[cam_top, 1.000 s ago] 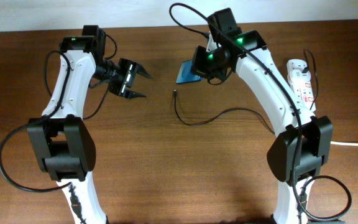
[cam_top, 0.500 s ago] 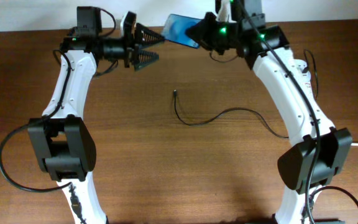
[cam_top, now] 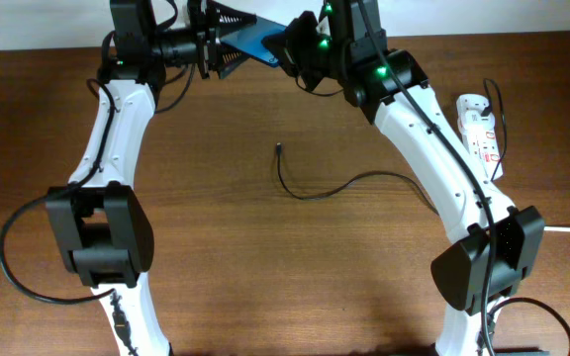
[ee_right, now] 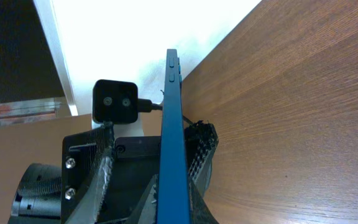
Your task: Plug charger to phone and switch on socket
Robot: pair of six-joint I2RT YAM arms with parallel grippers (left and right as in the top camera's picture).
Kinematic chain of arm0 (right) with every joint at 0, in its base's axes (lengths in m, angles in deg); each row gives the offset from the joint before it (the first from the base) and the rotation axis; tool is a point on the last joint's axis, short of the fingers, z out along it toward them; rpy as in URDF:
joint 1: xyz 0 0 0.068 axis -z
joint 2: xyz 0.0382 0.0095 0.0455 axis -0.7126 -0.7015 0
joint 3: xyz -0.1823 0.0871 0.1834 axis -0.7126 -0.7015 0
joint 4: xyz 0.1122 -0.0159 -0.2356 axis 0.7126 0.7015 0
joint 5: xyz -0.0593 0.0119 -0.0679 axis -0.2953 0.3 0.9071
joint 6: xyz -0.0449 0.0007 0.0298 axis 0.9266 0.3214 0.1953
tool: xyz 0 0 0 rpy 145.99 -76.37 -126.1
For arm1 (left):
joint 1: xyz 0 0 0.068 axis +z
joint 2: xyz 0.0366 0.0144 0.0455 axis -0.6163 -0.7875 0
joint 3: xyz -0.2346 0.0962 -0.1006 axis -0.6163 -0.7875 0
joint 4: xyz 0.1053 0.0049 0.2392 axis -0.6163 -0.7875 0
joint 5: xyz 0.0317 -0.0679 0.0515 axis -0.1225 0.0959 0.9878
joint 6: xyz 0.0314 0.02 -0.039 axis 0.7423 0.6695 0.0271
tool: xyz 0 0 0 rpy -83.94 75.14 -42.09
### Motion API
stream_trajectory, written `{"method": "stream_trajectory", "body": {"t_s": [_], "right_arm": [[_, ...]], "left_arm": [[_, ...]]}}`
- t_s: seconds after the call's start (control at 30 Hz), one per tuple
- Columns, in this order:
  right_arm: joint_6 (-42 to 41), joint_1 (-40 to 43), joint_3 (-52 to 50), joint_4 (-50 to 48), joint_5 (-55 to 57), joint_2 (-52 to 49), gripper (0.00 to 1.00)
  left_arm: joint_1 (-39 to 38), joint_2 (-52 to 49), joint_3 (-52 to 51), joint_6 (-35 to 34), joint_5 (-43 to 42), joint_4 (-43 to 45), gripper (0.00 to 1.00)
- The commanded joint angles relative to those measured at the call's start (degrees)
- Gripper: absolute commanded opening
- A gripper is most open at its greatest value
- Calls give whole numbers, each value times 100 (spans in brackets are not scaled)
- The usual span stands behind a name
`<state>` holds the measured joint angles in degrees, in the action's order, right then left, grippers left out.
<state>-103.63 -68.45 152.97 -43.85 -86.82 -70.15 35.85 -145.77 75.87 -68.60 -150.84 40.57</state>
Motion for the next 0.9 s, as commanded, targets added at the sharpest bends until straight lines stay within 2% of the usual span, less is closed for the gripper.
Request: {"method": "stream_trajectory", "body": {"t_s": [0.0, 0.07, 0.1, 0.23, 0.3, 0.33, 0.47, 0.5, 0.6, 0.67, 0.73, 0.87], "right_arm": [[-94, -197, 13, 111, 33, -146, 4], [-92, -308, 4, 133, 129, -164, 4], [-90, -350, 4, 131, 170, -164, 4], [-90, -476, 4, 133, 398, -164, 4], [-87, -481, 4, 136, 398, -164, 4], [-85, -479, 4, 160, 398, -164, 4], [129, -479, 4, 291, 417, -164, 4], [332, -479, 4, 293, 417, -164, 5], [1174, -411, 4, 608, 417, -164, 19], [1805, -319, 4, 881, 417, -164, 28], [2476, -151, 7, 1237, 393, -162, 38], [4017, 234, 7, 2041, 378, -98, 43]], "left_arm": [[-122, 37, 83, -844, 184, 291, 66], [-175, 37, 83, -1069, 304, 286, 63], [-184, 37, 83, -1244, 337, 293, 59], [-352, 37, 83, -1781, 361, 828, 33], [-372, 37, 83, -1781, 413, 824, 10], [-372, 37, 83, -1781, 431, 822, 2], [-372, 37, 83, -1672, 544, 824, 0], [-367, 37, 83, -1453, 599, 824, 0], [-293, 37, 76, -63, 667, 726, 0], [-221, 37, 76, 531, 664, 345, 0], [-59, 37, 76, 1270, 713, -442, 0], [260, 37, 70, 2651, 636, -1357, 0]]}}
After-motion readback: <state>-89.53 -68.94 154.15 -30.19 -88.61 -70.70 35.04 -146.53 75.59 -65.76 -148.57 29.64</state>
